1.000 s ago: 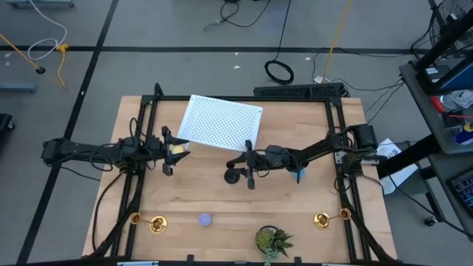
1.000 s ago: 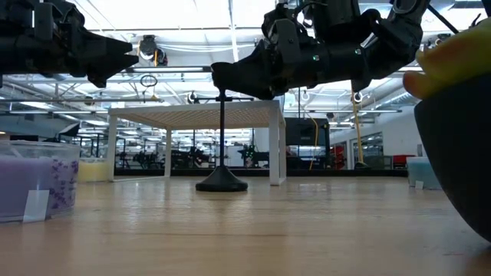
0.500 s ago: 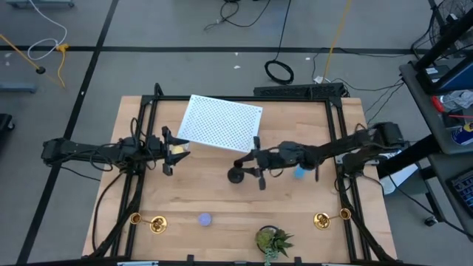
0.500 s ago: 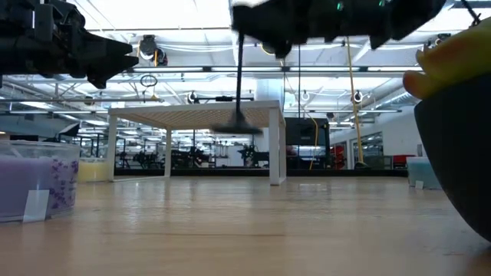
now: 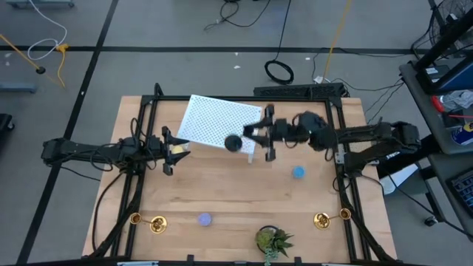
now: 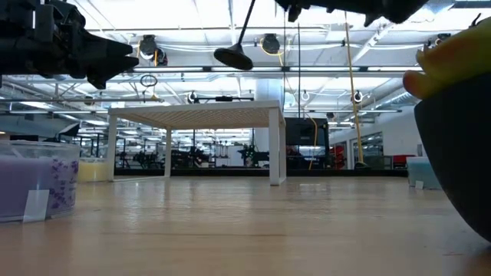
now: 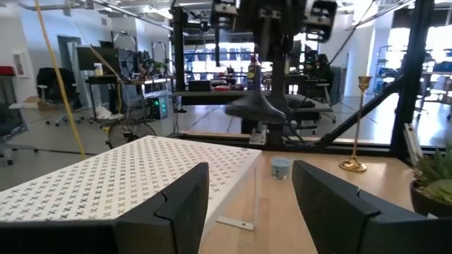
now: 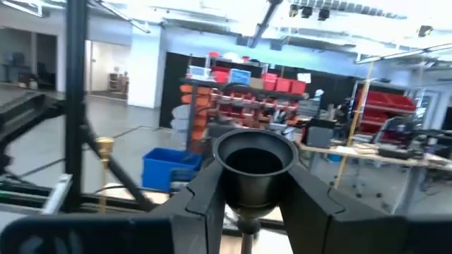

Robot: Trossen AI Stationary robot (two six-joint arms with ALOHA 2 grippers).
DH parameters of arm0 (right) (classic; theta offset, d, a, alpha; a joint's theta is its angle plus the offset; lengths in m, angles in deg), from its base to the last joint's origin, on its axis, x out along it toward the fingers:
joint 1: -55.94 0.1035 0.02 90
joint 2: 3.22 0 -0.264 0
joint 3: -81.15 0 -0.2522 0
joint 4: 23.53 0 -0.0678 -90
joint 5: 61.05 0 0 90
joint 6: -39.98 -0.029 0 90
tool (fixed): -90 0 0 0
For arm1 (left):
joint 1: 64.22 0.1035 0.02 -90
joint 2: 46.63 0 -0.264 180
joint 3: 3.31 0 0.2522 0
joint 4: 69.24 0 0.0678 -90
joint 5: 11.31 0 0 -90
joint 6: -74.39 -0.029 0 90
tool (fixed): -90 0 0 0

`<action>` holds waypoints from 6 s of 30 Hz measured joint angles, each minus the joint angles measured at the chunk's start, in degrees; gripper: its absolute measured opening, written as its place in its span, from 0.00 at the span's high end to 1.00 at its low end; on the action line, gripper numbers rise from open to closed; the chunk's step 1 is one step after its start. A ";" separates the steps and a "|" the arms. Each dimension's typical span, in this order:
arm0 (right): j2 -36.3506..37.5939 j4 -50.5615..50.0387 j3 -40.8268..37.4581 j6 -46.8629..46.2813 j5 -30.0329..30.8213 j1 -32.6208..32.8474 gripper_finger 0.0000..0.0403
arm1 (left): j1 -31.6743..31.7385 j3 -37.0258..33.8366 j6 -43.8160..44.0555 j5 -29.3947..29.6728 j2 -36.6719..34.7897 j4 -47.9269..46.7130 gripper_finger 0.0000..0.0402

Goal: Pick & Place candle stick holders
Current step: Put the black candle holder on the shelf, then put the right gold candle holder on the shelf

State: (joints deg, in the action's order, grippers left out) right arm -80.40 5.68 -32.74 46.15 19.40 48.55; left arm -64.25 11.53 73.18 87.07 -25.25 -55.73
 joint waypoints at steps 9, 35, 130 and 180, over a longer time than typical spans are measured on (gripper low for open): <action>-10.89 -14.17 18.34 4.36 -2.77 -10.11 0.73 | 0.00 0.00 0.00 2.65 0.01 0.02 0.47; -26.93 -11.49 26.13 -3.99 -2.73 -19.81 0.68 | -0.01 0.00 0.20 2.15 0.01 -0.55 0.47; 45.75 -18.04 -47.95 8.64 -57.08 20.15 0.46 | -0.01 -0.02 4.55 8.75 -0.01 3.45 0.47; 23.46 4.53 -20.39 4.82 28.56 23.06 0.98 | -0.01 -0.02 5.28 8.75 0.00 3.98 0.47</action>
State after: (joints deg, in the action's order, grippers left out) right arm -56.94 10.21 -53.13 50.97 47.97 71.61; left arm -64.26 11.51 78.46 95.82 -25.25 -51.76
